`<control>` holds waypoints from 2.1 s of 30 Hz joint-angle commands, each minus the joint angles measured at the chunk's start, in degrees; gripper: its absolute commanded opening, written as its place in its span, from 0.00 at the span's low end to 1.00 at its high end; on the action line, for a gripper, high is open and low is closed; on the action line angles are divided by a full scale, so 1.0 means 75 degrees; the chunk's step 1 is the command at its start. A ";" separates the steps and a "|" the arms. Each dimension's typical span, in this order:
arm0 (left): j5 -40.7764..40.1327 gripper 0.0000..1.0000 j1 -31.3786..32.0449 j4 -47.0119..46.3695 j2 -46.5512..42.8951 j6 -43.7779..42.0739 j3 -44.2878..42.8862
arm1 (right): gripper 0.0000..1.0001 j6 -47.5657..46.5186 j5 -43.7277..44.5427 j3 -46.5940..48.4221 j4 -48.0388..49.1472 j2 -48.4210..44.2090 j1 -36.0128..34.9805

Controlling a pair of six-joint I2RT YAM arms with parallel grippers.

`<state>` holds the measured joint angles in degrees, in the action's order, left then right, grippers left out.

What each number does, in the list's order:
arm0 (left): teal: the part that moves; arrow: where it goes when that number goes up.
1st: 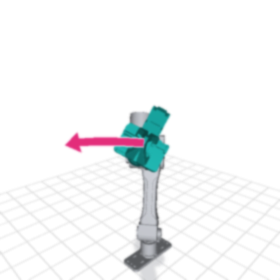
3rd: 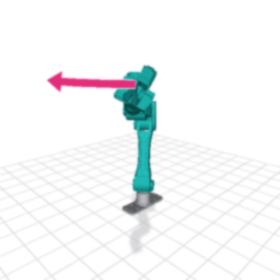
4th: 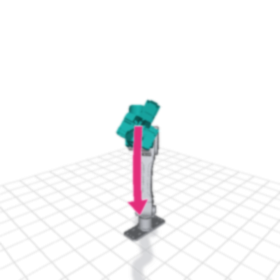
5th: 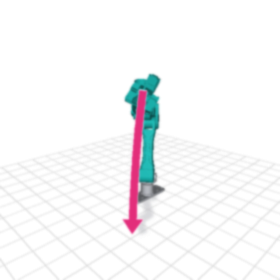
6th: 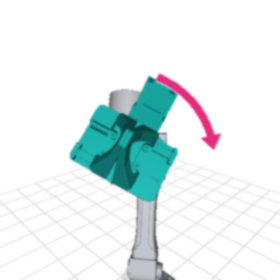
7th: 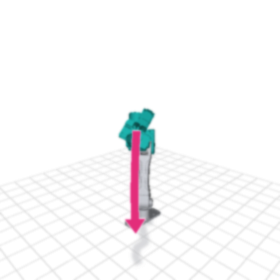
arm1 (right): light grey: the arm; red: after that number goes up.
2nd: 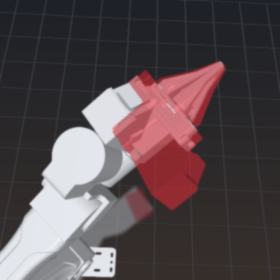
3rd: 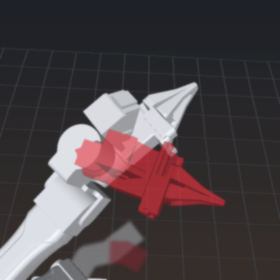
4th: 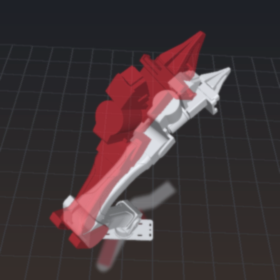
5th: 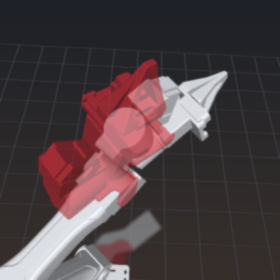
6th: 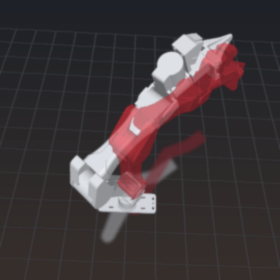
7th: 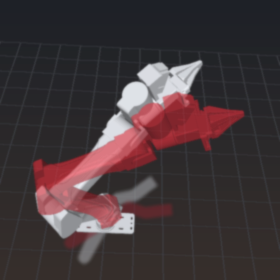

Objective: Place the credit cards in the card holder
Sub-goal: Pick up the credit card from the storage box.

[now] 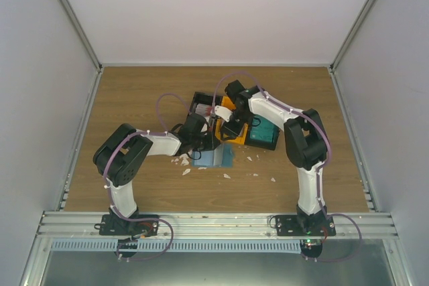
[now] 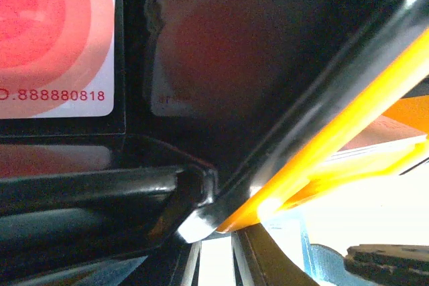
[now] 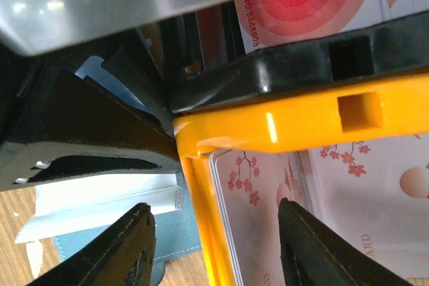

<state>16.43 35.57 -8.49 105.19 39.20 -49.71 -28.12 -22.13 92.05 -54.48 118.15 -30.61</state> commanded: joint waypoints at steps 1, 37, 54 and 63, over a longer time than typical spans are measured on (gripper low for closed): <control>-0.0213 0.17 -0.0067 -0.0215 0.0202 -0.0003 -0.0098 | 0.53 0.0093 0.0138 -0.0086 0.0036 -0.0036 -0.0055; -0.0277 0.17 -0.0126 -0.0098 0.0120 -0.0030 -0.0122 | 0.09 -0.0095 -0.0169 -0.0241 -0.0178 -0.0481 -0.0102; 0.0481 0.30 -0.0126 -0.0568 -0.0791 -0.0360 -0.0079 | 0.01 0.1024 0.0880 -0.0444 0.0913 -0.1202 0.0402; 0.0977 0.43 -0.0124 -0.0866 -0.1135 -0.0375 -0.0262 | 0.00 0.2844 0.1026 -0.1656 0.2830 -0.2617 0.0694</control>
<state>22.02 34.98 -10.98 98.65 37.45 -49.74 -14.90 -14.61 82.72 -41.74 104.12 -26.52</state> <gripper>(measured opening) 0.406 0.022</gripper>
